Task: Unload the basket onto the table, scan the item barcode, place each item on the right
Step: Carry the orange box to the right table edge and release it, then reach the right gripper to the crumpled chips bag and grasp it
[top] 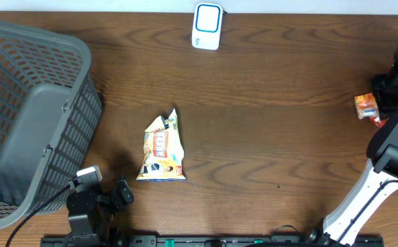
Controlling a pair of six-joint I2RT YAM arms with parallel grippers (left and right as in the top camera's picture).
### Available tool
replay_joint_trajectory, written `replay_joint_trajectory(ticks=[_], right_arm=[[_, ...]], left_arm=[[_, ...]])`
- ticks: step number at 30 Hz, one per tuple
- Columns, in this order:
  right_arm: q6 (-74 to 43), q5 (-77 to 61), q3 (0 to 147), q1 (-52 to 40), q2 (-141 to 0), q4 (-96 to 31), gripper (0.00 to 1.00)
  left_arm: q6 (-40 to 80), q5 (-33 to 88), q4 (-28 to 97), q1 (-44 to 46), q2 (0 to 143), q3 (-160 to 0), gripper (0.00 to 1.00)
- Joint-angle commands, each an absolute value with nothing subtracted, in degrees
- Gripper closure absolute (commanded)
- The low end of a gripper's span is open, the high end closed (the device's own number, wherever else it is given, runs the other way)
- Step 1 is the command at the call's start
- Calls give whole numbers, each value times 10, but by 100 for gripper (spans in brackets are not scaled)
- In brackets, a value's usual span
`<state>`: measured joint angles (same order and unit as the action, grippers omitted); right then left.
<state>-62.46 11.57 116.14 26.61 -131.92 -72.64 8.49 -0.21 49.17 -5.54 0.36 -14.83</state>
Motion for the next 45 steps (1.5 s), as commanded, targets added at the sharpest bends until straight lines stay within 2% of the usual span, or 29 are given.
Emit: replay_joint_trajectory(ticks=[1, 7, 10, 14, 20, 28, 31, 37, 45], right_arm=[[-567, 60, 1180, 282, -1265, -728, 15], [-456, -64, 1180, 255, -1171, -730, 5], [-389, -147, 1180, 217, -1133, -743, 5], [-380, -189, 1180, 125, -1113, -808, 7], [-345, -182, 1156, -63, -1123, -837, 8], [-336, -149, 1111, -291, -1153, -747, 5], [-336, -119, 1098, -383, -1171, -685, 1], [-338, -45, 1098, -467, -1188, -637, 1], [-338, 34, 1098, -528, -1237, -565, 1]], left_arm=[[73, -7, 518, -58, 3, -139, 2], [73, -7, 518, -58, 3, -139, 2], [73, -7, 518, -58, 3, -139, 2], [73, -7, 518, -58, 3, -139, 2], [73, -7, 518, -58, 3, -139, 2], [73, -7, 518, -58, 3, -139, 2], [73, -7, 518, -58, 3, -139, 2], [73, -7, 518, -58, 3, -139, 2], [73, -7, 518, -58, 3, -139, 2]])
